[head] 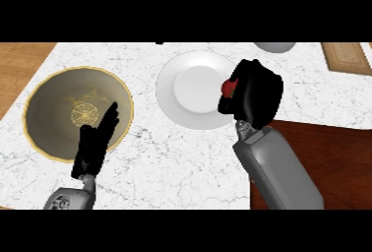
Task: Pick the tomato from the tray and place it in the plate
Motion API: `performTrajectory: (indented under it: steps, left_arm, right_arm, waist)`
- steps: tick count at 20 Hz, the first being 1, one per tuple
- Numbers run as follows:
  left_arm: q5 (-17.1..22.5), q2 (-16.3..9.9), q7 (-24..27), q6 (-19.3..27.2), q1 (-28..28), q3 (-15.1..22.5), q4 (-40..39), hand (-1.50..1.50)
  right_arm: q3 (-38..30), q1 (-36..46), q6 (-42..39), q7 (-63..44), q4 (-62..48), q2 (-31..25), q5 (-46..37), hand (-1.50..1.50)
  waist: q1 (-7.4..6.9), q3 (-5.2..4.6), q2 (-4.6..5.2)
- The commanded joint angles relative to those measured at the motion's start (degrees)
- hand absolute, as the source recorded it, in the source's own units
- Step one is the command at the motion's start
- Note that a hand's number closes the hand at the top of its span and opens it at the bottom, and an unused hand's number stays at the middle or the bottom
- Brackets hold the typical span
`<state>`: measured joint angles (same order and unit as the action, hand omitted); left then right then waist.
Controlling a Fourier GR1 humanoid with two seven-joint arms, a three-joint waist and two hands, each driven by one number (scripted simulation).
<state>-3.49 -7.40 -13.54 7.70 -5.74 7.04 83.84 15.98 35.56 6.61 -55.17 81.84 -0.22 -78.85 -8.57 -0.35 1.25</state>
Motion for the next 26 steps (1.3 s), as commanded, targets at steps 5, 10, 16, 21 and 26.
performTrajectory:
  steps: [5, 10, 16, 21, 26]
  left_arm:
    - [-0.4, 0.3, 0.4, -0.3, -1.2, 0.4, -1.0, 0.0]
    - [-0.5, 0.7, -0.6, 0.0, -2.5, 0.4, -1.4, 0.0]
    - [-0.4, 0.3, 1.5, 0.3, -1.4, -0.8, -2.7, 0.0]
    - [-1.7, 1.6, 1.5, 1.9, -1.2, 0.0, -3.7, 0.0]
    - [0.3, 0.5, 0.5, -0.4, -2.8, -1.1, -3.0, 0.0]
  right_arm:
    - [-0.1, 15.5, 2.0, -22.6, -13.2, 0.2, -4.9, 1.5]
    - [-1.9, 19.2, 5.5, -25.7, -21.8, 0.2, -3.8, 1.5]
    - [-3.8, 21.4, 10.0, -26.3, -30.1, 0.2, -0.5, 1.5]
    - [-5.7, 20.6, 12.0, -23.0, -37.3, 0.2, 7.5, 1.5]
    - [-9.2, 20.3, 16.3, -17.2, -41.6, 0.2, 18.8, 1.5]
  waist:
    - [-1.59, 0.07, 0.31]
    - [-0.99, 0.23, 0.62]
    - [0.29, 0.27, 0.49]
    - [0.92, 0.35, 0.57]
    - [0.31, 0.42, 0.83]
